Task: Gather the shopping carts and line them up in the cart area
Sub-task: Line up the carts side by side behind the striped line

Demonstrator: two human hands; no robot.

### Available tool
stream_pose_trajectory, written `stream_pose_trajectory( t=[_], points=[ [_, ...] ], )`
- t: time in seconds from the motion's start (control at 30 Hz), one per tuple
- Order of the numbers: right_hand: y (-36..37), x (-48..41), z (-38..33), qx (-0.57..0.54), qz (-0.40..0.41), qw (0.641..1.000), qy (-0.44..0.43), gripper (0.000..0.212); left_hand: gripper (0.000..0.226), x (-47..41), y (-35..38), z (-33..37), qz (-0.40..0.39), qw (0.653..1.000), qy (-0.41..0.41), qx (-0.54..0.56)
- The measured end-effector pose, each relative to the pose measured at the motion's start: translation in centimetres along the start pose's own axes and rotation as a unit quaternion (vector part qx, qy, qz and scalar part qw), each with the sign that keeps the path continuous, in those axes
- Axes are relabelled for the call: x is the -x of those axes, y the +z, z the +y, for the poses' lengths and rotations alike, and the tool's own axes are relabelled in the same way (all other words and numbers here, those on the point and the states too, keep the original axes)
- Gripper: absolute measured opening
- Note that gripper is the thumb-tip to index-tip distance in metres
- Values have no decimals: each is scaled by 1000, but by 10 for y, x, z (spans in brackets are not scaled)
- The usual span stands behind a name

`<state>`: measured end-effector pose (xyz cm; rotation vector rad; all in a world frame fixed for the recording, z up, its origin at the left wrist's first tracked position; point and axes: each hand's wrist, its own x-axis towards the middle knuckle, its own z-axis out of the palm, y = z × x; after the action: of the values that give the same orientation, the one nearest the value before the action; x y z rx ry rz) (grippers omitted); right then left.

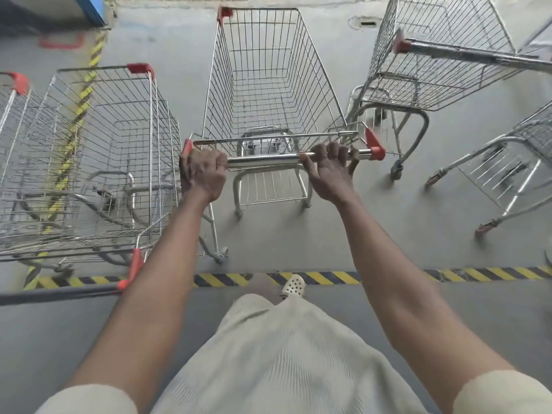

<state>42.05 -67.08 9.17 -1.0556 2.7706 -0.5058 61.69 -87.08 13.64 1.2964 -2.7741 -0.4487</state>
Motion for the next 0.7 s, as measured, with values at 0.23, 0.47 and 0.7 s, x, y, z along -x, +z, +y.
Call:
stream_pose_trajectory(
  t=[0.23, 0.47, 0.7],
  points=[
    [14, 72, -3, 9, 67, 998, 15, 49, 49, 51, 19, -26, 28, 998, 44, 19],
    [21, 155, -16, 3, 67, 997, 38, 58, 56, 122, 23, -58, 30, 997, 75, 1],
    [27, 216, -24, 21, 81, 996, 43, 51, 53, 181, 22, -78, 58, 991, 120, -27]
  ],
)
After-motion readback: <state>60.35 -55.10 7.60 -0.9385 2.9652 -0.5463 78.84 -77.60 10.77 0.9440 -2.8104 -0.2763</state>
